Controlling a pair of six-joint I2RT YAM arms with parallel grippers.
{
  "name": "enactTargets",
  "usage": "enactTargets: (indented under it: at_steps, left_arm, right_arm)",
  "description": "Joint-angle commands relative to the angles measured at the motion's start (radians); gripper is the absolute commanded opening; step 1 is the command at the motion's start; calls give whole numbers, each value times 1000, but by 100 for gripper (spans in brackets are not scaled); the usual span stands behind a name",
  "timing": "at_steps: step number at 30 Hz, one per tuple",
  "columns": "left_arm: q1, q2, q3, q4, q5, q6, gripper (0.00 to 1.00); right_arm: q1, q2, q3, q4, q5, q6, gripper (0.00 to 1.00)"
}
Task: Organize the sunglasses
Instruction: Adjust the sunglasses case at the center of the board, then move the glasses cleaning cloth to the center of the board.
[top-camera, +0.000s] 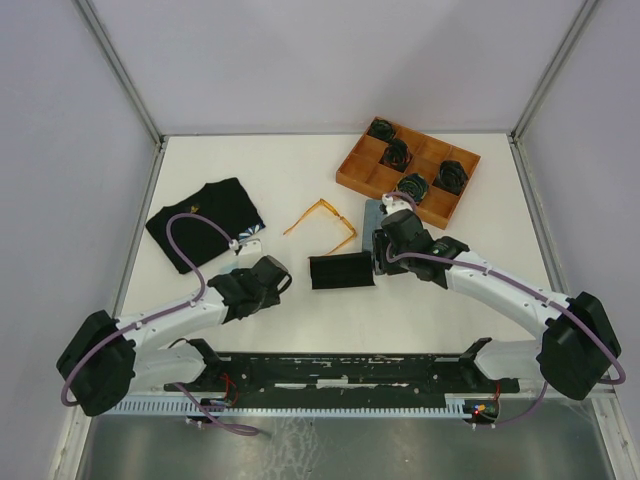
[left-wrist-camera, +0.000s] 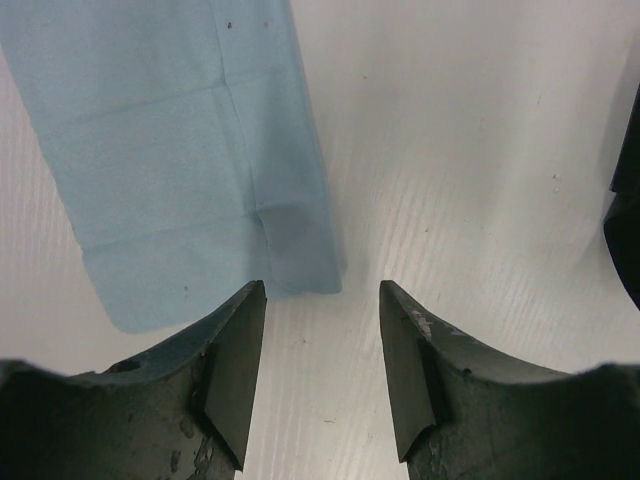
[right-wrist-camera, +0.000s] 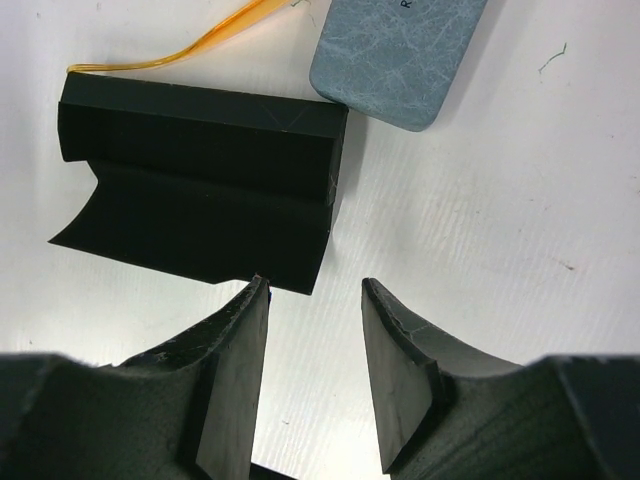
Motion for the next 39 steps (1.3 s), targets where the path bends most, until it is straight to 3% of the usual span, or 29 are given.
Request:
enactTargets:
  at_steps: [1, 10, 23, 30, 39]
  left_arm:
    - [6, -7, 28, 32, -65, -10, 58]
    - [17, 123, 58, 69, -81, -2, 65]
    - [-14, 123, 2, 101, 100, -27, 64]
    - [-175, 131, 13, 101, 121, -136, 64]
    - [-403, 302, 163, 151, 116, -240, 65]
  right_arm:
    - [-4, -21, -3, 36, -16, -8, 50]
    - [-4, -29, -9, 33, -25, -13, 51]
    - [-4, -50, -14, 27, -38, -8, 51]
    - [-4, -63, -14, 19, -48, 1, 51]
    - [-4, -121, -36, -18, -35, 22, 51]
